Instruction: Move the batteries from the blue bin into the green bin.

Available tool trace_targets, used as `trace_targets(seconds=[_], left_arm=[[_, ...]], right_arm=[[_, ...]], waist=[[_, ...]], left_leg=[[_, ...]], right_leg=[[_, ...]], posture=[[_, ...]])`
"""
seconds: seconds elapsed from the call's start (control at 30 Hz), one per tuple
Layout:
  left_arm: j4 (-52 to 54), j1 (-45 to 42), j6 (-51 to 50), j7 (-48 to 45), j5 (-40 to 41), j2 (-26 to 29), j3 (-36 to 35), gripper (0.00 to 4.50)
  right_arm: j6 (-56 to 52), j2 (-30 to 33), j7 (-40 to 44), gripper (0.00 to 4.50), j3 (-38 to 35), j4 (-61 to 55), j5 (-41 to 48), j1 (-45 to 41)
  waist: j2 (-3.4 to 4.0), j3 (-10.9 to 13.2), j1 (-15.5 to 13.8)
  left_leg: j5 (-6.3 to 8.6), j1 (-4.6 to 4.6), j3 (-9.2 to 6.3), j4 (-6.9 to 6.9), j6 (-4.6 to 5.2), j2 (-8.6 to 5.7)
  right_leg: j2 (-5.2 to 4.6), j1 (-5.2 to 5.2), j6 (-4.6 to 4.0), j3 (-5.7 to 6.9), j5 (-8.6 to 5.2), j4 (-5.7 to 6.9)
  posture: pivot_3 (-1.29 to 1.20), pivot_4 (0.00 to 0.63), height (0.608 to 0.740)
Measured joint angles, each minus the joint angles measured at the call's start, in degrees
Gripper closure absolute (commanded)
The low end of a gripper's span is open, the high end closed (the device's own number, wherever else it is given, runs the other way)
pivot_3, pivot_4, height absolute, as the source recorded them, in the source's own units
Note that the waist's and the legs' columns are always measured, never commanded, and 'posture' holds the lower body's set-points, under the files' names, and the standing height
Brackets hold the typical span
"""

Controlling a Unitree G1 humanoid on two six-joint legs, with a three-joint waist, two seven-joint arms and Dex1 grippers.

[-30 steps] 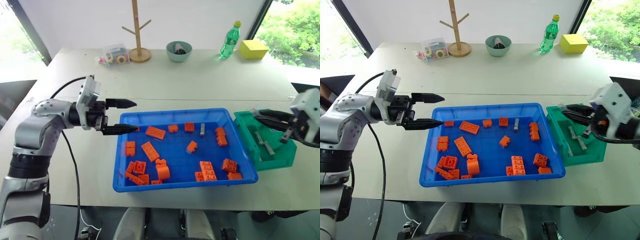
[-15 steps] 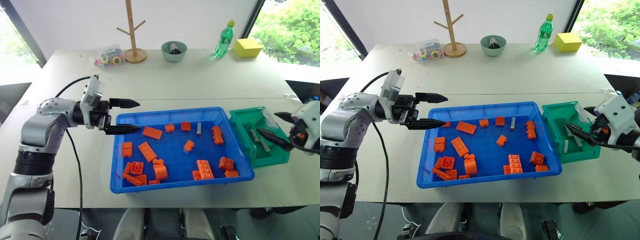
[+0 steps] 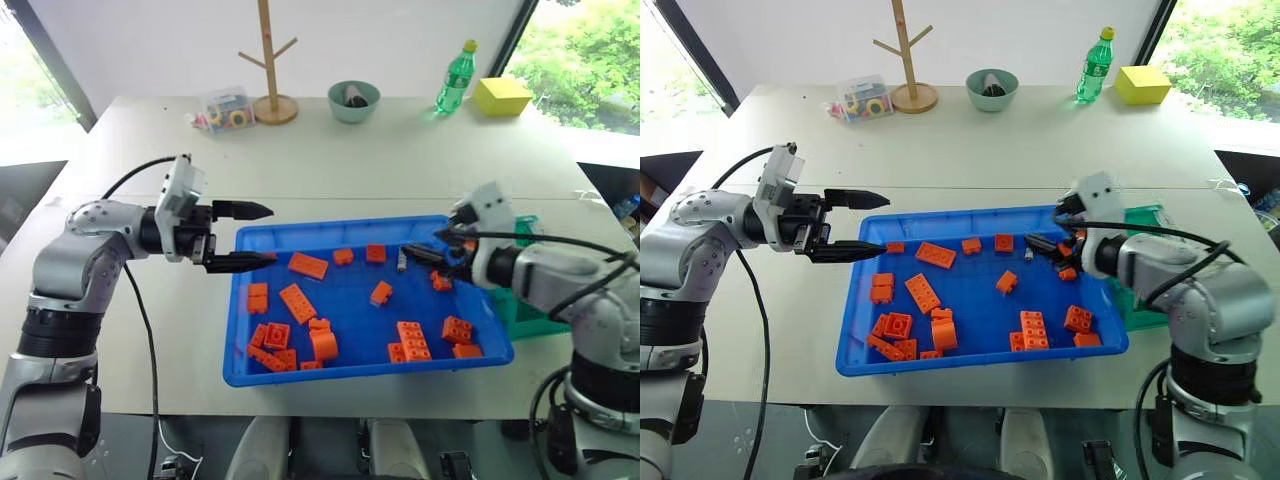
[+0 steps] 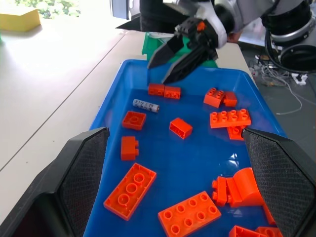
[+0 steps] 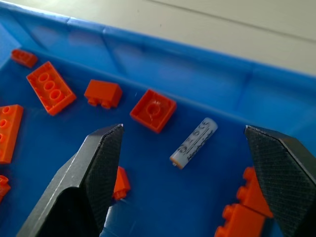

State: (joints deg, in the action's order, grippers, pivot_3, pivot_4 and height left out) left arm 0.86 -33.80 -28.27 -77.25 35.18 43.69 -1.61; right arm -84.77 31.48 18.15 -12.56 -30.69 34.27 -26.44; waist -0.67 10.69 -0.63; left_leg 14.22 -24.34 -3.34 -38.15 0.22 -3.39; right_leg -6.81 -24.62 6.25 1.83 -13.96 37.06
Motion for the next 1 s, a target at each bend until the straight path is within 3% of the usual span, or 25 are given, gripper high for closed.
trace_targets(seconds=[0.8,0.9,1.0], left_arm=[[1.1,0.4,0.0,2.3,0.4,-0.1,-0.1,0.0],[1.2,0.4,0.0,2.4,0.4,-0.1,-0.1,0.0],[1.2,0.4,0.0,2.5,0.4,-0.1,-0.1,0.0]], right_arm=[[15.1,-3.7,-1.8,0.5,12.0,17.0,-8.8,-1.6],[17.5,-3.7,-1.6,1.33,13.3,18.7,-10.6,-2.1],[18.9,-3.7,-1.2,2.9,14.0,19.5,-11.8,-2.1]], waist=[[0.0,0.0,1.3],[-0.01,0.0,1.3],[-0.01,0.0,1.4]], left_leg=[[-0.01,0.17,0.02,0.01,0.01,0.02],[-0.01,0.19,0.02,0.01,0.01,0.02],[-0.01,0.21,0.02,0.01,0.02,0.03]], right_leg=[[0.09,0.07,0.04,0.02,0.01,0.14],[0.09,0.09,0.04,0.02,0.01,0.14],[0.11,0.09,0.04,0.02,0.01,0.15]], posture=[[0.0,0.15,0.703],[0.0,0.15,0.703],[0.0,0.15,0.703]])
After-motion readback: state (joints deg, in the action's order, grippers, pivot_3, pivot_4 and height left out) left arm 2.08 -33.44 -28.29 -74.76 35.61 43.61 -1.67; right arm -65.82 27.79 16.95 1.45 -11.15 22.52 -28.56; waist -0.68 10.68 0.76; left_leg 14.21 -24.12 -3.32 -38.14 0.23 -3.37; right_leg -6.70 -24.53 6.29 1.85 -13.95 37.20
